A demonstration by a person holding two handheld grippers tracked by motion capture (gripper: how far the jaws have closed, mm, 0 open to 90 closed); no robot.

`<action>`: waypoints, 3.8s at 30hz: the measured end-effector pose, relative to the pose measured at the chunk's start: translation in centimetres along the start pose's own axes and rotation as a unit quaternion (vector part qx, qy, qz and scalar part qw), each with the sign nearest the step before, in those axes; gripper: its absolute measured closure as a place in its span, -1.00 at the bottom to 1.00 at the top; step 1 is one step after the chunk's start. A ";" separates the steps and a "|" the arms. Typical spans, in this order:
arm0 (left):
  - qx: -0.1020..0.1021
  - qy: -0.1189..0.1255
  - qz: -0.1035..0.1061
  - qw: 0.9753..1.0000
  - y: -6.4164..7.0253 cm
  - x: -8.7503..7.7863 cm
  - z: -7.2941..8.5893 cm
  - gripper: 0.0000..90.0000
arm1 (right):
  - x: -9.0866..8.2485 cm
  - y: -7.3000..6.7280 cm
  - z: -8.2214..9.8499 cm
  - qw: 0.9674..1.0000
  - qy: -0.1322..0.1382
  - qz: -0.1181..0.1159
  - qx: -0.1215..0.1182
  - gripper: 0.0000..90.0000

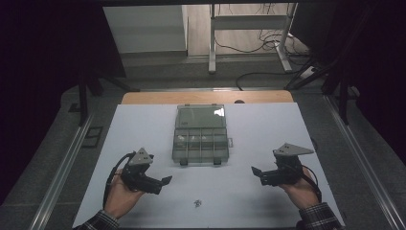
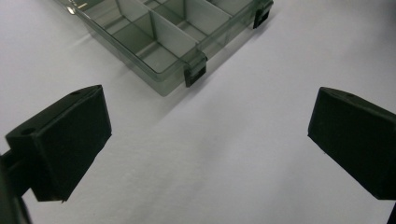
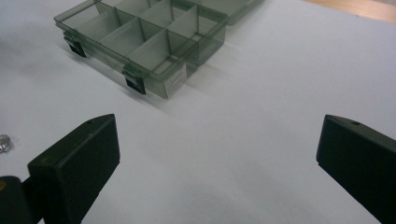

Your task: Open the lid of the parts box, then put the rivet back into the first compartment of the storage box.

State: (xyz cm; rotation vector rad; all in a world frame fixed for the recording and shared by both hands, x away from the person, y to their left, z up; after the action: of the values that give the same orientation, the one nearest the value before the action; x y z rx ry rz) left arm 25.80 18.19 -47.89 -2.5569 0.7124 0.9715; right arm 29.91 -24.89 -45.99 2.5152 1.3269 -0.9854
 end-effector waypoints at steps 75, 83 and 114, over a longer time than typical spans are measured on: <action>0.130 -0.122 0.122 0.976 8.5 5.3 -1.6 0.15 | -1.0 0.2 3.8 0.997 -0.071 0.022 0.016 -0.99; 0.149 -0.133 0.131 0.971 9.4 5.6 -1.5 0.48 | -0.9 0.2 3.8 0.997 -0.075 0.021 0.015 -0.99; 0.161 -0.138 0.102 0.972 9.7 5.9 -2.1 0.84 | -1.1 0.3 3.9 0.997 -0.075 0.021 0.016 -0.99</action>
State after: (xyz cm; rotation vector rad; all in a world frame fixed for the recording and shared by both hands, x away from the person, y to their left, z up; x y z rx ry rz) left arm 25.35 7.29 -51.51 -2.0495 0.9726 1.1406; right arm 27.83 -27.35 -48.43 2.4266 1.2203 -1.1691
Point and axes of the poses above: each handheld gripper's, and its own axes: x roughly forward along the jaws, z roughly out of its underside, y roughly to its right, the point moved 1 cm from there along x, roughly forward along the jaws, and after that the axes turned 15 degrees about -z, right-handed, at the moved point
